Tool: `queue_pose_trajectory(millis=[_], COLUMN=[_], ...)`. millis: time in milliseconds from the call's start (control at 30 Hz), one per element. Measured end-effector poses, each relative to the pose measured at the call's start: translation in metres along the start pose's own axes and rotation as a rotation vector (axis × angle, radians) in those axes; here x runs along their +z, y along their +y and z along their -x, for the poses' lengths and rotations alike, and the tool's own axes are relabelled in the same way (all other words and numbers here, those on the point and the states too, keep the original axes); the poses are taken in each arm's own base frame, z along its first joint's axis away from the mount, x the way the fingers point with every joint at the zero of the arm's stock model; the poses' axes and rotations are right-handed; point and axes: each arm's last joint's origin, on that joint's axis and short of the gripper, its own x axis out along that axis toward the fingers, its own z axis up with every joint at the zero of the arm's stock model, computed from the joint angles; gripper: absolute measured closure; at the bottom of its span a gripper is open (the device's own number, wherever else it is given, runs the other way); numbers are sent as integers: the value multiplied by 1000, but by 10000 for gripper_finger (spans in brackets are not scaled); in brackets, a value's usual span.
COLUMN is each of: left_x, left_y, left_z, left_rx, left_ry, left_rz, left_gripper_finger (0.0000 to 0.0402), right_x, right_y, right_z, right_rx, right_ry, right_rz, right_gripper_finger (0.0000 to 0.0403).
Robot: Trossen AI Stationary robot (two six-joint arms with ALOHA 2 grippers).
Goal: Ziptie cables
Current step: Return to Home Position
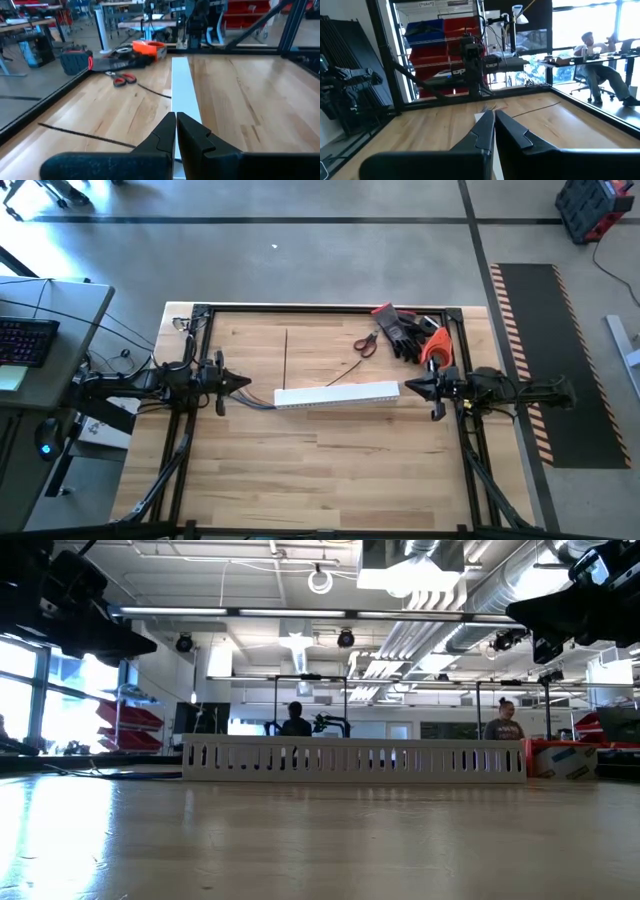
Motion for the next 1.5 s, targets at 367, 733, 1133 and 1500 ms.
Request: queue_pose_trajectory(millis=[367, 733, 1133, 1500], left_x=[0, 1, 8, 8], left_y=[1, 1, 2, 2], left_z=[0, 0, 0, 0], left_rx=[22, 28, 48, 50], left_ry=[-1, -4, -82, -79], left_rz=[-117, -169, 99, 99], left_gripper_finger=[401, 402, 402, 402], right_x=[-1, -5, -5, -5], right_y=[0, 0, 0, 0], right_z=[0, 0, 0, 0], right_rx=[1, -4, 4, 6], right_ry=[6, 50, 51, 51], right_rz=[1, 6, 107, 103], right_gripper_finger=[402, 402, 403, 403])
